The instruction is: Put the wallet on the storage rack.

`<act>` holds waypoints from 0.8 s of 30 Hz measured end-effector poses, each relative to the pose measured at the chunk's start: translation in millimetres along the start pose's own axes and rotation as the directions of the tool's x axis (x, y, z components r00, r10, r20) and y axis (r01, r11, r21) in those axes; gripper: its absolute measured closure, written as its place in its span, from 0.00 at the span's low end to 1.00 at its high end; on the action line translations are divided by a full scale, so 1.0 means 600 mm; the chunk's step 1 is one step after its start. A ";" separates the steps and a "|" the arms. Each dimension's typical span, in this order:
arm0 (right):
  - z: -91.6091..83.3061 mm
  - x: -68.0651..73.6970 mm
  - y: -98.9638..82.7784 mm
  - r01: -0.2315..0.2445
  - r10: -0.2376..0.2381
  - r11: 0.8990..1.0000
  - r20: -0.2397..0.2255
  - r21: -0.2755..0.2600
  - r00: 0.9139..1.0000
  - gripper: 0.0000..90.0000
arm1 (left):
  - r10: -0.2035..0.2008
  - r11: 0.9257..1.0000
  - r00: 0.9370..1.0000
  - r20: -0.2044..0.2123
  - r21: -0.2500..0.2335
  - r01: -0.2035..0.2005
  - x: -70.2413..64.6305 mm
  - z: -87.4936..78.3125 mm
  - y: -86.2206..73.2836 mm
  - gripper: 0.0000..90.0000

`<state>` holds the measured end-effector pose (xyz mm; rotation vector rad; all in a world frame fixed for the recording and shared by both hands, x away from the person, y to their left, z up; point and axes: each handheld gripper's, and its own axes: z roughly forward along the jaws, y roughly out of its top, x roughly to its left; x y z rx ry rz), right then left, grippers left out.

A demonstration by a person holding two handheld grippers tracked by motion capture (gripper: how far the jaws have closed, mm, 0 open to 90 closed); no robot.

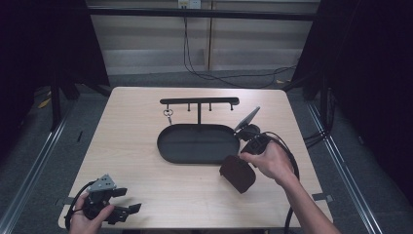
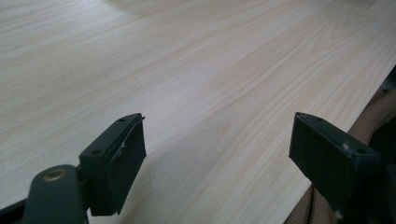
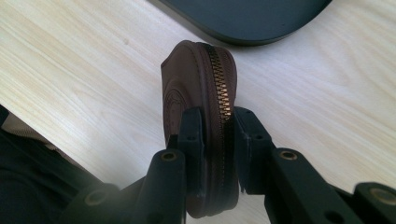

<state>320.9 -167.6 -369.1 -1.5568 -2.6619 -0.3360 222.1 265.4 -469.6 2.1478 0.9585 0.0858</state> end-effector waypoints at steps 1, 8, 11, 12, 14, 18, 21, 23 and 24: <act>-0.004 0.000 0.001 -0.003 0.003 1.000 0.006 0.001 1.000 0.83 | 0.000 1.000 1.000 -0.001 -0.002 0.000 -0.001 0.001 0.000 0.20; -0.023 -0.008 0.008 -0.005 0.006 1.000 0.022 -0.017 1.000 0.83 | 0.002 1.000 1.000 0.006 0.001 -0.002 -0.001 0.002 0.002 0.20; -0.033 -0.013 0.009 -0.016 0.017 1.000 0.029 -0.025 0.999 0.83 | 0.000 1.000 1.000 0.003 0.001 0.000 -0.001 0.003 0.002 0.20; -0.036 -0.015 0.010 -0.018 0.019 0.999 0.030 -0.030 0.999 0.83 | -0.001 1.000 1.000 0.002 0.001 0.001 0.000 0.003 0.002 0.20; -0.043 -0.017 0.010 -0.020 0.021 0.999 0.035 -0.033 0.999 0.83 | 0.000 1.000 1.000 0.005 0.003 0.000 0.000 0.002 0.002 0.20; -0.053 -0.022 0.012 -0.035 0.037 0.998 0.046 -0.043 0.998 0.83 | 0.001 1.000 1.000 0.005 0.003 -0.001 -0.001 0.002 0.002 0.20; -0.059 -0.026 0.016 -0.045 0.048 0.998 0.048 -0.048 0.998 0.83 | 0.004 1.000 1.000 0.007 0.007 -0.004 -0.001 0.002 0.002 0.20; -0.063 -0.027 0.020 -0.048 0.051 0.997 0.052 -0.053 0.997 0.83 | 0.005 1.000 1.000 0.011 0.010 -0.005 -0.001 0.002 0.002 0.20; -0.066 -0.027 0.024 -0.050 0.053 0.997 0.054 -0.058 0.997 0.83 | 0.005 1.000 1.000 0.010 0.011 -0.005 -0.001 0.002 0.002 0.20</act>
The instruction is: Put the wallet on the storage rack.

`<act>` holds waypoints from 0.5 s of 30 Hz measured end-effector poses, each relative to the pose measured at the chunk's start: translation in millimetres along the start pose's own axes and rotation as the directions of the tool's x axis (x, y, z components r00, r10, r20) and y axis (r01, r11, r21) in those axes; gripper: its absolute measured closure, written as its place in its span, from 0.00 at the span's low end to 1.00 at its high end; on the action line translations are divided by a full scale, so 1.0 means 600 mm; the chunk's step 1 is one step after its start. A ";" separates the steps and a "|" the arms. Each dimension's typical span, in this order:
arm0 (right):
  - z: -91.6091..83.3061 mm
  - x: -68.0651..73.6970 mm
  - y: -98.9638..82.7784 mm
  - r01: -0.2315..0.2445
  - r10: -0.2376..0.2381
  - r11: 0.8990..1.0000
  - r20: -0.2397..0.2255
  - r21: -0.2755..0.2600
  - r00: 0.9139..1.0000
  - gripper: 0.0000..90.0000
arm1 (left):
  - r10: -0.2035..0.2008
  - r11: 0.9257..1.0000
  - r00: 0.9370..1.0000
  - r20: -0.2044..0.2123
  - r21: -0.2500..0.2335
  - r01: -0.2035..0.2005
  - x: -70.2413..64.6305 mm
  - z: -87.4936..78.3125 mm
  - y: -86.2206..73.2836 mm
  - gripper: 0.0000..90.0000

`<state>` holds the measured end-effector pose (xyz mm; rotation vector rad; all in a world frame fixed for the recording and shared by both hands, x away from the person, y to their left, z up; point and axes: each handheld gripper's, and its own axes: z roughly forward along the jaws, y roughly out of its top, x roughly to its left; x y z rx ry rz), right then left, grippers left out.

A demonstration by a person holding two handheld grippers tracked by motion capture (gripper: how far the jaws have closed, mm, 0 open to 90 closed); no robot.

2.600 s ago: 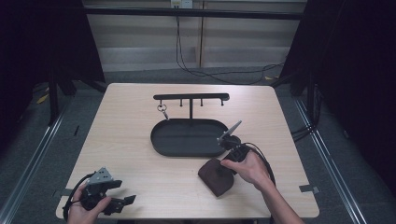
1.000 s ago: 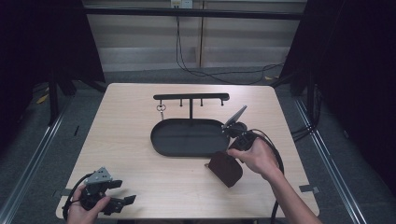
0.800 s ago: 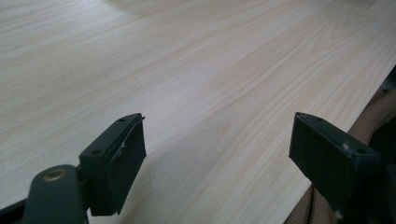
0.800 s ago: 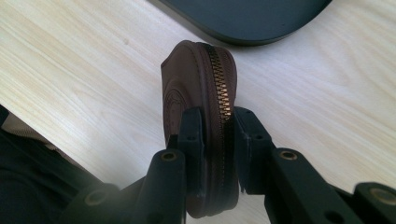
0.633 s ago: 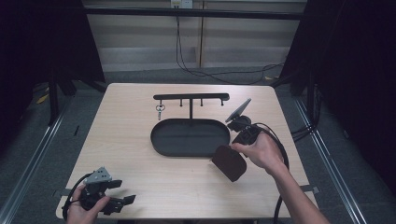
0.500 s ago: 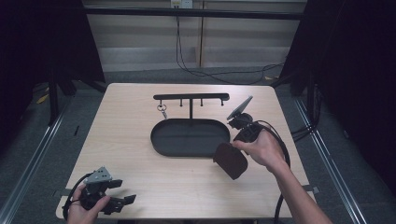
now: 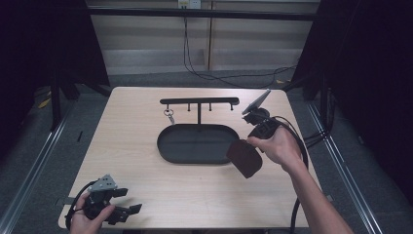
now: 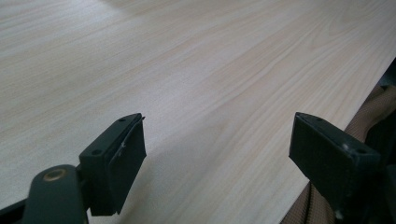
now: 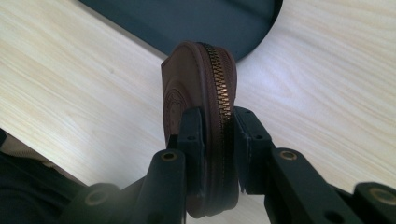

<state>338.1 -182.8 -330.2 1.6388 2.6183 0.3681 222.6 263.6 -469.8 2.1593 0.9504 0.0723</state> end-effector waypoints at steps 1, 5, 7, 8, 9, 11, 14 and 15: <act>-0.002 0.000 0.002 0.002 -0.002 1.000 0.002 -0.003 1.000 0.83 | 0.001 1.000 1.000 0.002 0.001 -0.001 0.000 0.000 0.000 0.20; -0.010 0.002 0.013 -0.012 0.012 1.000 0.006 -0.015 1.000 0.83 | 0.001 1.000 1.000 0.008 0.000 -0.001 0.000 -0.001 -0.001 0.20; -0.012 0.001 0.019 -0.011 0.011 1.000 0.017 -0.016 1.000 0.83 | 0.000 1.000 1.000 0.012 0.003 0.000 0.001 -0.001 -0.001 0.20; -0.012 0.000 0.022 -0.016 0.016 1.000 0.014 -0.019 1.000 0.83 | 0.001 1.000 1.000 0.010 0.003 -0.001 0.001 -0.002 -0.001 0.20; -0.013 -0.002 0.025 -0.019 0.020 1.000 0.013 -0.022 1.000 0.83 | 0.002 1.000 1.000 0.012 0.004 -0.002 0.001 -0.001 0.000 0.20; -0.014 -0.004 0.031 -0.023 0.023 0.999 0.019 -0.025 1.000 0.83 | 0.002 1.000 1.000 0.012 0.006 -0.002 0.000 -0.001 0.000 0.20; -0.015 -0.008 0.037 -0.036 0.037 0.999 0.024 -0.031 0.999 0.83 | 0.001 1.000 1.000 0.007 0.005 -0.001 0.000 -0.001 -0.001 0.20; -0.016 -0.010 0.039 -0.043 0.044 0.998 0.022 -0.036 0.999 0.83 | 0.001 1.000 1.000 0.007 0.005 -0.001 0.000 -0.001 -0.001 0.20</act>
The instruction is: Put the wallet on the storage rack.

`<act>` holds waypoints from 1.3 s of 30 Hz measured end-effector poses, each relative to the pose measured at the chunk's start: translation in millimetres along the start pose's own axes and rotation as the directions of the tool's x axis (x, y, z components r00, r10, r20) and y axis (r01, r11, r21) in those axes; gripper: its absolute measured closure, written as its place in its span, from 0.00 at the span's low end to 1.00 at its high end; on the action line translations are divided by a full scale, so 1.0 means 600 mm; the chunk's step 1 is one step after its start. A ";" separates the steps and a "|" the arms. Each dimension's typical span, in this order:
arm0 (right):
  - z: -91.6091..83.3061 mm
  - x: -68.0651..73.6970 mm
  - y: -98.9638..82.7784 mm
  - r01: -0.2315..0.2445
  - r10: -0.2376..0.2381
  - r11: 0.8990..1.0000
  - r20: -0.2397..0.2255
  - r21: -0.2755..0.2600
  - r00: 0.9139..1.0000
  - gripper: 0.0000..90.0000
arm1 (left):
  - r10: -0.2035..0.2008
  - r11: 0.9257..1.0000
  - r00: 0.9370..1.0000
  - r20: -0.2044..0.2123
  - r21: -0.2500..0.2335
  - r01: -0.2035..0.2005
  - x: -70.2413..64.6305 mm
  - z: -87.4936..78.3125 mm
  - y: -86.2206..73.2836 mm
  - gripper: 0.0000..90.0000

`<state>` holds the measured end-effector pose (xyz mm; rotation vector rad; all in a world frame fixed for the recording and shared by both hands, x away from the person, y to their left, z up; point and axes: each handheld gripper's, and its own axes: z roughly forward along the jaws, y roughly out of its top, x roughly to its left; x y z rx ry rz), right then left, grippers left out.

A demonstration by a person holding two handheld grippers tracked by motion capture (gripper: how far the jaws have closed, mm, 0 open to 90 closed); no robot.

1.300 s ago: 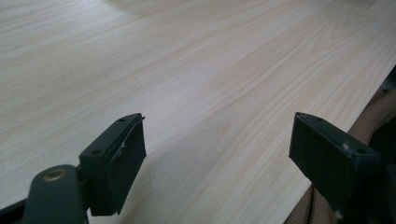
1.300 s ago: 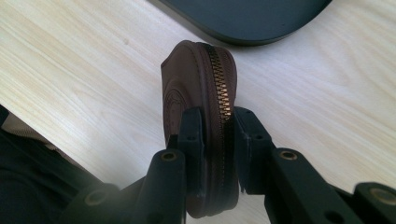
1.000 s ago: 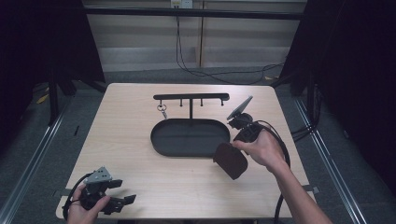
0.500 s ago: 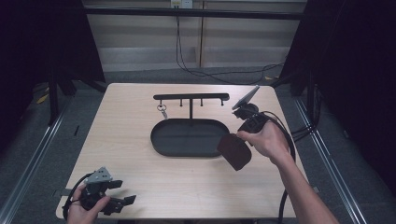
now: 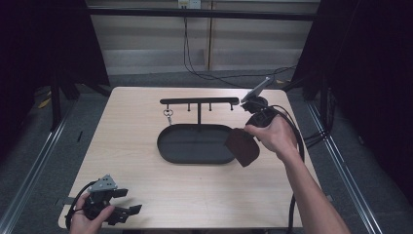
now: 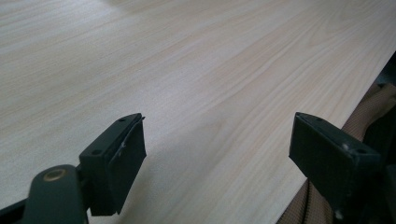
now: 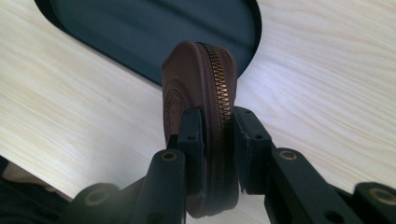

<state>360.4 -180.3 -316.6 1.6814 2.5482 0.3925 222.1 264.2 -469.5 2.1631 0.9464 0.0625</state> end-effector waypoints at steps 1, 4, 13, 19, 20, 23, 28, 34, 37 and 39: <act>-0.001 -0.002 0.002 -0.001 0.001 1.000 -0.001 -0.003 1.000 0.83 | 0.000 1.000 1.000 0.002 0.000 0.000 0.000 0.000 0.000 0.20; 0.000 -0.005 0.008 -0.020 0.020 1.000 -0.008 -0.008 1.000 0.83 | -0.001 1.000 1.000 0.002 -0.001 0.001 0.000 0.000 0.000 0.20; 0.015 -0.022 0.028 -0.080 0.080 0.997 -0.033 -0.020 0.996 0.83 | -0.004 1.000 1.000 0.004 -0.004 0.004 0.001 -0.001 -0.001 0.20; 0.017 -0.032 0.033 -0.104 0.101 0.993 -0.058 -0.047 0.993 0.83 | 0.001 1.000 1.000 0.005 -0.001 -0.001 0.000 0.000 0.000 0.20; 0.019 -0.033 0.034 -0.107 0.104 0.993 -0.066 -0.048 0.992 0.83 | -0.003 1.000 1.000 0.006 -0.001 0.003 0.000 0.000 -0.001 0.20; 0.024 -0.038 0.036 -0.130 0.123 0.989 -0.092 -0.066 0.988 0.83 | -0.005 1.000 1.000 0.006 -0.004 0.005 0.001 -0.001 -0.001 0.20; 0.033 -0.046 0.039 -0.169 0.158 0.981 -0.116 -0.093 0.981 0.83 | -0.003 1.000 1.000 0.011 -0.005 0.003 0.000 0.000 0.000 0.20; 0.051 -0.049 0.039 -0.208 0.187 0.970 -0.165 -0.123 0.968 0.83 | -0.006 1.000 1.000 0.007 -0.007 0.006 0.001 -0.002 -0.001 0.20; 0.060 -0.052 0.038 -0.228 0.200 0.965 -0.195 -0.132 0.960 0.83 | -0.001 1.000 1.000 0.004 -0.009 0.001 0.001 -0.002 -0.001 0.20; 0.065 -0.055 0.036 -0.244 0.211 0.960 -0.220 -0.137 0.952 0.83 | -0.003 1.000 1.000 0.005 -0.009 0.003 0.001 -0.002 -0.001 0.20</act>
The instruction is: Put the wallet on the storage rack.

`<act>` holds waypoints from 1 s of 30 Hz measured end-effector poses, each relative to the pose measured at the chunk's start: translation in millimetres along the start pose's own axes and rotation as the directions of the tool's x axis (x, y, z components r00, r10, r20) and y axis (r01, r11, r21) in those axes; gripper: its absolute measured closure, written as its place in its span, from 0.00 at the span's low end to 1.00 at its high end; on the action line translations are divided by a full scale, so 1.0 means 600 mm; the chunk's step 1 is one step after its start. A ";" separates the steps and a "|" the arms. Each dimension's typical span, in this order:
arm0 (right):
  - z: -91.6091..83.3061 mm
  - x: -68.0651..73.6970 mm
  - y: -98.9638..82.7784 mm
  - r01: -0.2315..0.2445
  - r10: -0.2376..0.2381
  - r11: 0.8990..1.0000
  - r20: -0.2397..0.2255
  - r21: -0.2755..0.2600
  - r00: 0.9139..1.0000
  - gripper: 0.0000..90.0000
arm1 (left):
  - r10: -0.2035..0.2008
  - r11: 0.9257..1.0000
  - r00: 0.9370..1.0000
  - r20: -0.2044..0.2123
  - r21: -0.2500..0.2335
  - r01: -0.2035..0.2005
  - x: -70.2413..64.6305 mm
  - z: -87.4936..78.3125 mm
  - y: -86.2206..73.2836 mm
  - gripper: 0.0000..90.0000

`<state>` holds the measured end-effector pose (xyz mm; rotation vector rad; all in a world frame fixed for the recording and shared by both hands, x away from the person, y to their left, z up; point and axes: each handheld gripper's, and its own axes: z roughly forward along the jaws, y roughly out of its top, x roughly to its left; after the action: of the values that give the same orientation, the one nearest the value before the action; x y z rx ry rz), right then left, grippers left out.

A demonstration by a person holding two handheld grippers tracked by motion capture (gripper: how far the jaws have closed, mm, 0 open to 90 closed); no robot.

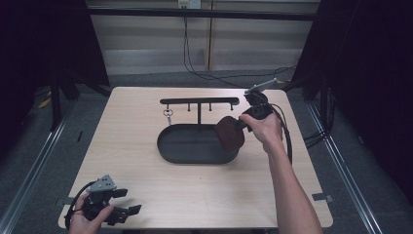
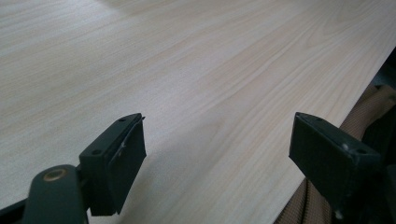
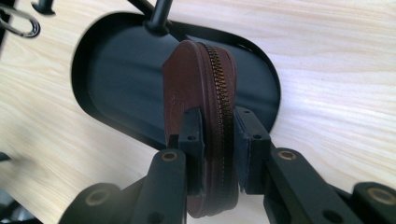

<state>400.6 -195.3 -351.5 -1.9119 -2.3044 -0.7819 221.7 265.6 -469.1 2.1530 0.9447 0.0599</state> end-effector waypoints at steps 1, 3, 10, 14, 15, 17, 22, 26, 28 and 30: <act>0.002 -0.002 -0.001 -0.006 0.006 1.000 -0.009 -0.007 1.000 0.83 | -0.001 1.000 1.000 0.001 0.000 0.001 0.000 0.000 0.000 0.20; 0.007 -0.005 -0.002 -0.020 0.020 1.000 -0.016 -0.018 1.000 0.83 | 0.000 1.000 1.000 0.007 0.003 0.000 0.000 0.001 0.000 0.20; 0.031 -0.014 -0.004 -0.059 0.056 0.997 -0.056 -0.057 0.997 0.83 | 0.000 1.000 1.000 0.002 0.000 0.000 0.000 0.000 0.000 0.20; 0.048 -0.023 -0.007 -0.097 0.092 0.993 -0.078 -0.068 0.993 0.83 | -0.003 1.000 1.000 0.009 0.007 0.003 0.001 0.000 0.000 0.20; 0.053 -0.025 -0.008 -0.099 0.094 0.993 -0.076 -0.064 0.993 0.83 | -0.004 1.000 1.000 0.009 0.006 0.004 0.001 0.000 0.000 0.20; 0.063 -0.029 -0.010 -0.106 0.101 0.993 -0.081 -0.058 0.992 0.83 | -0.007 1.000 1.000 0.011 0.006 0.007 0.002 0.000 0.001 0.20; 0.083 -0.036 -0.015 -0.120 0.115 0.991 -0.089 -0.052 0.989 0.83 | -0.007 1.000 1.000 0.012 0.006 0.007 0.001 0.003 0.002 0.20; 0.097 -0.034 -0.015 -0.127 0.123 0.991 -0.105 -0.030 0.987 0.83 | -0.006 1.000 1.000 0.013 0.006 0.006 0.001 0.001 0.001 0.20; 0.102 -0.034 -0.015 -0.129 0.125 0.991 -0.093 -0.040 0.988 0.83 | -0.007 1.000 1.000 0.014 0.009 0.007 0.001 0.001 0.000 0.20; 0.111 -0.035 -0.016 -0.126 0.123 0.992 -0.101 -0.026 0.987 0.83 | -0.008 1.000 1.000 0.015 0.005 0.008 0.001 0.001 0.001 0.20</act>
<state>414.9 -188.7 -420.2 -1.9598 -2.1053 -0.8834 222.5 265.3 -469.2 2.1515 0.9455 0.0375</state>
